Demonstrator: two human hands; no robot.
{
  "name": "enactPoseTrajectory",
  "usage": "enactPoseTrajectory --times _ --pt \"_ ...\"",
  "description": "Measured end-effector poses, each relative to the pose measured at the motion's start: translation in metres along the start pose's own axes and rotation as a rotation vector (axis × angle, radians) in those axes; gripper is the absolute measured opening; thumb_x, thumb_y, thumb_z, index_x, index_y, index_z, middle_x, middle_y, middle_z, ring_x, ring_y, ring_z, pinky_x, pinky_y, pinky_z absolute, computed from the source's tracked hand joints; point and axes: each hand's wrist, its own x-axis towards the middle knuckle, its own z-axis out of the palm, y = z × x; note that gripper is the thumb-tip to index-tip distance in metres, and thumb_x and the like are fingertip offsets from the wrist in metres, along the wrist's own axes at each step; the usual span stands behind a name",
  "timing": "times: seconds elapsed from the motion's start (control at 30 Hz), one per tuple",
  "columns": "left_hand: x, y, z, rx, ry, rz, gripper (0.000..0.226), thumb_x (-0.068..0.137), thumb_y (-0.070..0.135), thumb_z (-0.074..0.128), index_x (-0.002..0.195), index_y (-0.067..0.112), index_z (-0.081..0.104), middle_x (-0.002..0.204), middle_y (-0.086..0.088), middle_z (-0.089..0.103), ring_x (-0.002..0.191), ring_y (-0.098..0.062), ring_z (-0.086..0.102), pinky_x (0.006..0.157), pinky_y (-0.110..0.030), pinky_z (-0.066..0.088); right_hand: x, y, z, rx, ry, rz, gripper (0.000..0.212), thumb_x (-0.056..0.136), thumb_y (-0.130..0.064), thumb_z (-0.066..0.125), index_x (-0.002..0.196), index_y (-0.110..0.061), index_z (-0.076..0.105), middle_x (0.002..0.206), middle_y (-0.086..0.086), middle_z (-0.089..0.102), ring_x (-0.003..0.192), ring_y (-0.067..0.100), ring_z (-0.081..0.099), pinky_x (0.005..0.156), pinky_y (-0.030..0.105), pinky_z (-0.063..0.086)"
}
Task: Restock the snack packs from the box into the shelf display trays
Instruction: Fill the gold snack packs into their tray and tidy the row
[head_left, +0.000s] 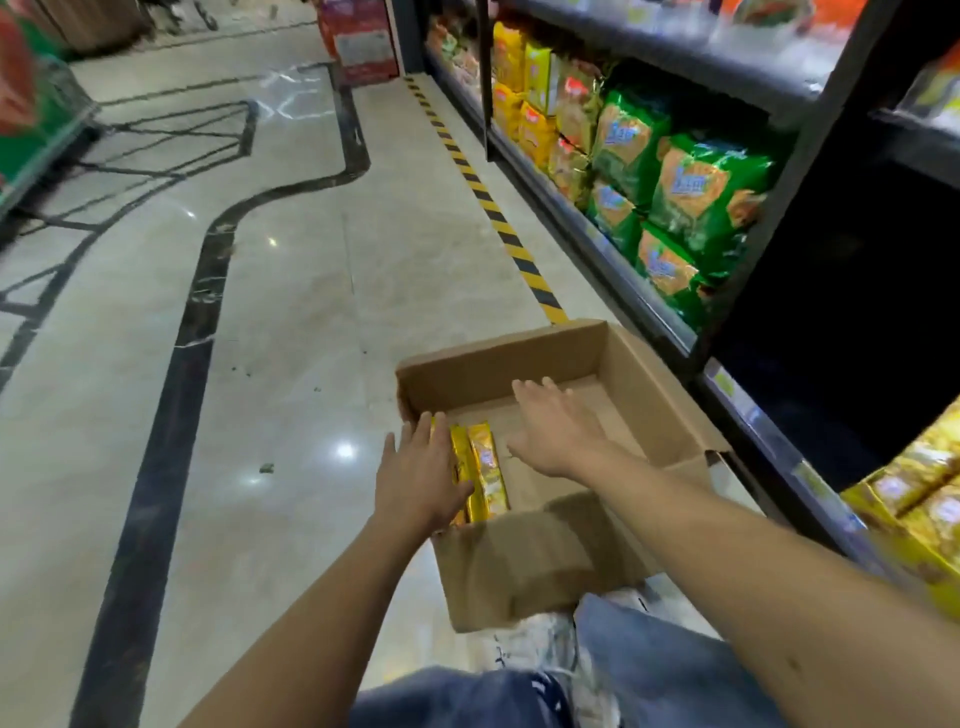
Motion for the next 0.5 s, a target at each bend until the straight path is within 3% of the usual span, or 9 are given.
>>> enactPoseTrajectory --times 0.3,0.5 --pt "0.099 -0.007 0.118 -0.110 -0.204 -0.052 0.093 0.091 0.042 0.054 0.149 0.008 -0.011 0.159 -0.015 -0.008 0.141 -0.037 0.023 0.112 -0.044 0.025 0.107 0.028 0.127 -0.001 -0.105 0.006 0.061 0.092 -0.039 0.050 0.139 -0.006 0.030 0.143 0.011 0.039 0.131 0.029 0.035 0.105 0.040 0.034" --pt "0.122 -0.005 0.170 -0.223 -0.203 -0.214 0.092 0.092 0.024 0.057 0.147 0.002 -0.014 0.156 -0.019 -0.014 0.147 -0.030 -0.006 0.111 -0.043 0.029 0.131 0.035 0.192 0.054 -0.191 0.051 0.066 0.088 -0.048 0.054 0.135 -0.006 0.034 0.136 0.013 0.046 0.126 0.030 0.041 0.098 0.041 0.040"
